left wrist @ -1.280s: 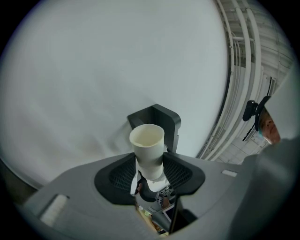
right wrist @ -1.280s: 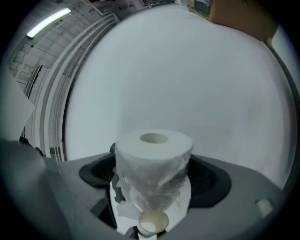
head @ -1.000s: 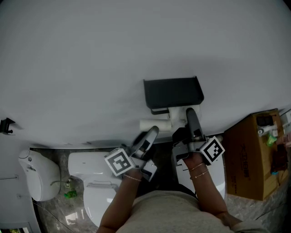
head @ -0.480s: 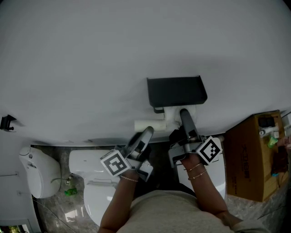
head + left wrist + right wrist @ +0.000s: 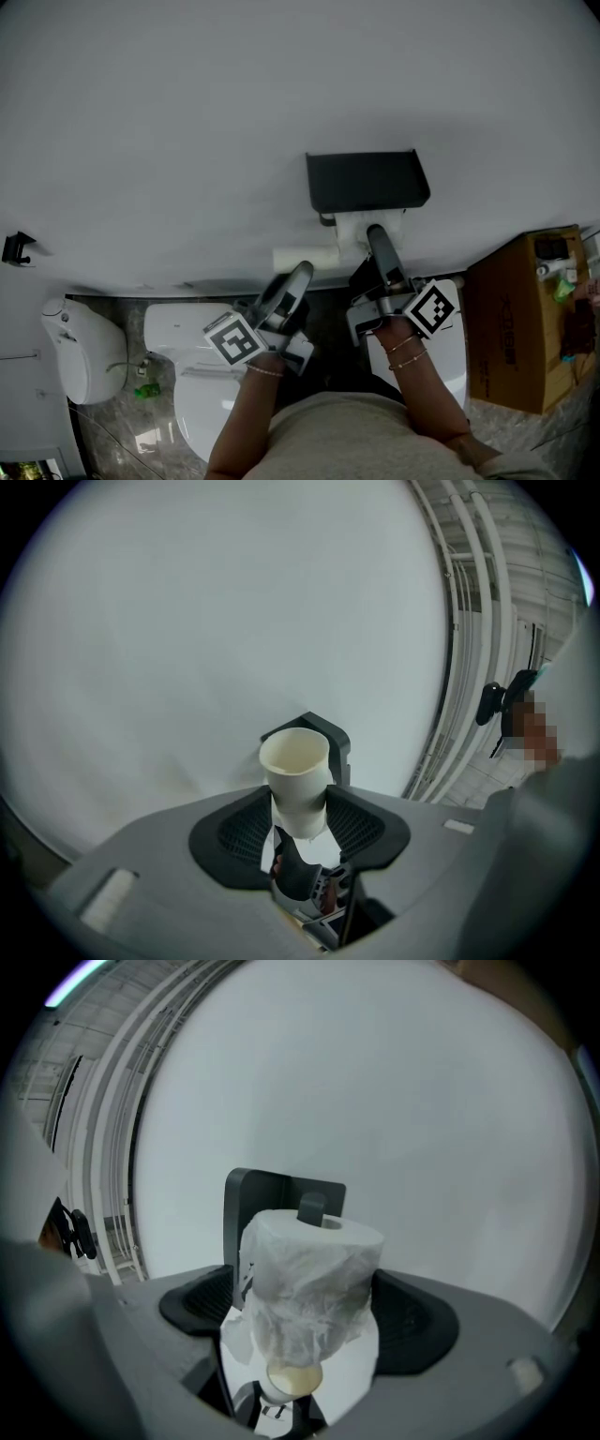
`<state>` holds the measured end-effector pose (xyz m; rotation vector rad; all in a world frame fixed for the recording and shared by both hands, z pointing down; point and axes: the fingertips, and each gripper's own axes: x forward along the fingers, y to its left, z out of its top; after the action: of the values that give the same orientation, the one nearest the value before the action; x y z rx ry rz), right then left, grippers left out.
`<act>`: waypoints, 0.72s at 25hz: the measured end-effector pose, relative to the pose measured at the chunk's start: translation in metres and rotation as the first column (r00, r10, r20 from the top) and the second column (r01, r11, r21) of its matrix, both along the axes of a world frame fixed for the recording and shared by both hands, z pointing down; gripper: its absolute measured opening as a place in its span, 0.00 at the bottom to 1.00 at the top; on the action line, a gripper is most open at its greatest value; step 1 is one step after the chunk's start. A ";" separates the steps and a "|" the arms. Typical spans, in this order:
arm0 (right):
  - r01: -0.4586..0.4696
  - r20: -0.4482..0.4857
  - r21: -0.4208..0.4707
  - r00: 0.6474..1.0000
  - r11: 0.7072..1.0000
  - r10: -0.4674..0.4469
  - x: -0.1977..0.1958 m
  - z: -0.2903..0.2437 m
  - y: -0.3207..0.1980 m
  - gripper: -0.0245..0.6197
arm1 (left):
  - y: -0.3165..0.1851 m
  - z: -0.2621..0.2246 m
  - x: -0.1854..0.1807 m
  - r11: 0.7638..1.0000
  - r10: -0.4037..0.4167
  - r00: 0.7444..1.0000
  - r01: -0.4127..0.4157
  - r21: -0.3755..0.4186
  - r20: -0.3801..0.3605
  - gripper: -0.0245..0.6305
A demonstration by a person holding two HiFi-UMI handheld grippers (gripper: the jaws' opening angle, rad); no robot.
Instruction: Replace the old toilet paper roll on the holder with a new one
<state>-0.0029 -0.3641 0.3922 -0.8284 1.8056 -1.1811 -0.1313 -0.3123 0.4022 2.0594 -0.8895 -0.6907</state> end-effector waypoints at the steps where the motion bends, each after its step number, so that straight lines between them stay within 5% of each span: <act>1: 0.000 0.004 0.000 1.000 1.000 0.000 0.001 0.000 0.001 0.76 | 0.002 0.000 0.000 1.000 -0.001 1.000 0.001 0.003 0.000 0.32; 12: 0.058 -0.104 0.045 0.993 0.997 -0.053 -0.001 -0.005 0.028 0.73 | 0.025 -0.008 0.008 0.999 -0.013 1.000 0.013 0.029 -0.021 0.32; 18: 0.071 -0.110 0.055 0.992 0.996 -0.064 0.018 -0.003 0.044 0.55 | 0.038 -0.011 0.026 0.999 0.003 1.000 -0.002 0.051 -0.025 0.32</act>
<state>0.0148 -0.3202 0.3893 -0.8165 1.9605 -1.1396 -0.1049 -0.2744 0.3914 2.0920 -0.8634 -0.7434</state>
